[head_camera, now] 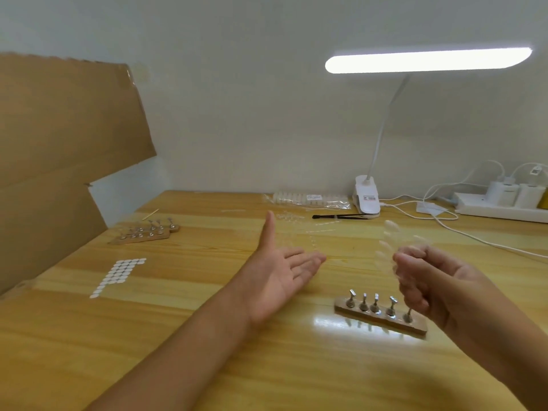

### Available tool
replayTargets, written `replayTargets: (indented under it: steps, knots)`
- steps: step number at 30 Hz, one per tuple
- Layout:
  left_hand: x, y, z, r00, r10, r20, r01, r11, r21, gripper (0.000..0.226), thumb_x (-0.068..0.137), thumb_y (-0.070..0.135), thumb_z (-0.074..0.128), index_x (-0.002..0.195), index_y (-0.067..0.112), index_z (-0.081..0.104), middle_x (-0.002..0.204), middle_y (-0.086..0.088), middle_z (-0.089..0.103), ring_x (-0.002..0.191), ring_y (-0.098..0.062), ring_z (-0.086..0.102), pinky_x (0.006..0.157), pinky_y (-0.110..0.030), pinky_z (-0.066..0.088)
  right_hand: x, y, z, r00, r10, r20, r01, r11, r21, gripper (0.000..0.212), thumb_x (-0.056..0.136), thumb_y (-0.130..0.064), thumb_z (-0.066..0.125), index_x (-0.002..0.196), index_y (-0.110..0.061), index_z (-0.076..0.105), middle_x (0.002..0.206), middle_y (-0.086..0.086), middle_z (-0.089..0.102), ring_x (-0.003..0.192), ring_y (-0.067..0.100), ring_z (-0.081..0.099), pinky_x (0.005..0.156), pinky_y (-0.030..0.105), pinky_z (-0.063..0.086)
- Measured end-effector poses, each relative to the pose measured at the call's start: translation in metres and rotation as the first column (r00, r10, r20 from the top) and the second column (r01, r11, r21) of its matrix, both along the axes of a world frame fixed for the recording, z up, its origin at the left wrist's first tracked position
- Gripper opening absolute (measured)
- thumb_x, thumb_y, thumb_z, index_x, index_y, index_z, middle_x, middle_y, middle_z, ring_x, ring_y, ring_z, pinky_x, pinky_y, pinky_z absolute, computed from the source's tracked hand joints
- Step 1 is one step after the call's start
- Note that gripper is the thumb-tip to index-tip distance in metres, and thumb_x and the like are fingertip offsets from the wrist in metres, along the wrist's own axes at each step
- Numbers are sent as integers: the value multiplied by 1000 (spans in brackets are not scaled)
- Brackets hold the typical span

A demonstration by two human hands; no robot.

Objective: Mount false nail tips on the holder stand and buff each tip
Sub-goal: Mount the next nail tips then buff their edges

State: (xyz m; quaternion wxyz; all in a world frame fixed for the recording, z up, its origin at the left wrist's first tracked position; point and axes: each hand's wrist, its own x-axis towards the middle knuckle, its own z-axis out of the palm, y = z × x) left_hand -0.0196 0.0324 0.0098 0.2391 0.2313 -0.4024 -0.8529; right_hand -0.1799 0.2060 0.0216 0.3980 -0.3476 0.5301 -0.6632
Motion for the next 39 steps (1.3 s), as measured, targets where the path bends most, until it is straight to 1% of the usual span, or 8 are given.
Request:
replayTargets:
  steps: [4, 9, 28, 30, 33, 34, 36, 39]
  knots:
    - [-9, 23, -5, 997, -45, 69, 69, 907, -415, 73, 69, 66, 67, 120, 14, 62, 114, -1, 72, 103, -12, 70, 87, -20, 53, 2, 2, -1, 962, -13, -273, 42, 994, 101, 41, 55, -44, 89, 81, -15, 77, 61, 1, 51, 49, 10, 43, 47, 15, 42]
    - [-11, 38, -14, 996, -54, 66, 79, 878, -471, 14, 89, 15, 73, 103, 15, 69, 81, 4, 69, 75, -7, 66, 75, -18, 53, 8, 2, -2, 911, 71, -407, -9, 989, 151, 34, 59, -46, 75, 86, -27, 77, 65, -4, 64, 56, 8, 50, 53, 19, 42]
    - [-14, 44, -21, 999, 3, 44, 17, 895, -446, 25, 73, 22, 75, 94, 8, 73, 85, -6, 75, 71, -10, 67, 72, -18, 55, -5, -2, -11, 924, -162, -347, 158, 987, -40, 27, 67, -25, 75, 90, -12, 72, 80, 2, 73, 74, 12, 69, 69, 18, 55]
    - [-14, 44, -22, 999, 1, 45, 17, 914, -406, 23, 73, 20, 75, 92, 8, 73, 85, -7, 75, 70, -10, 68, 70, -18, 55, -4, 0, -14, 783, -244, -572, 208, 970, -129, 16, 74, -23, 75, 86, -14, 70, 81, 2, 71, 78, 10, 67, 73, 18, 55]
    - [-13, 43, -20, 999, -12, 39, 22, 964, -266, 24, 70, 18, 76, 90, 5, 72, 84, -8, 74, 66, -9, 67, 63, -16, 55, 0, 1, -17, 291, -322, -901, 122, 946, -299, 12, 83, -24, 66, 87, -13, 69, 93, -6, 62, 86, 10, 59, 78, 16, 49]
    - [-13, 42, -18, 999, -16, 37, 25, 971, -240, 25, 70, 17, 76, 91, 5, 72, 83, -8, 73, 66, -9, 67, 62, -16, 55, 0, 1, -18, 234, -309, -922, 85, 951, -297, 15, 84, -26, 64, 88, -12, 69, 96, -6, 61, 87, 9, 58, 79, 15, 49]
    - [-13, 42, -16, 999, -18, 34, 27, 956, -294, 17, 71, 19, 75, 86, 12, 75, 83, -6, 73, 68, -8, 67, 64, -16, 55, 2, 2, -16, 400, -277, -874, 91, 961, -263, 14, 83, -27, 66, 87, -13, 69, 91, -8, 64, 86, 9, 61, 79, 16, 50]
    - [-11, 47, -10, 1000, 0, 20, 11, 829, -558, 5, 75, 25, 73, 75, 30, 75, 85, -1, 73, 73, -8, 66, 72, -19, 54, -6, 5, -4, 928, -13, -373, -1, 999, -37, 18, 73, -32, 74, 83, -17, 74, 82, -3, 70, 79, 7, 65, 72, 19, 54]
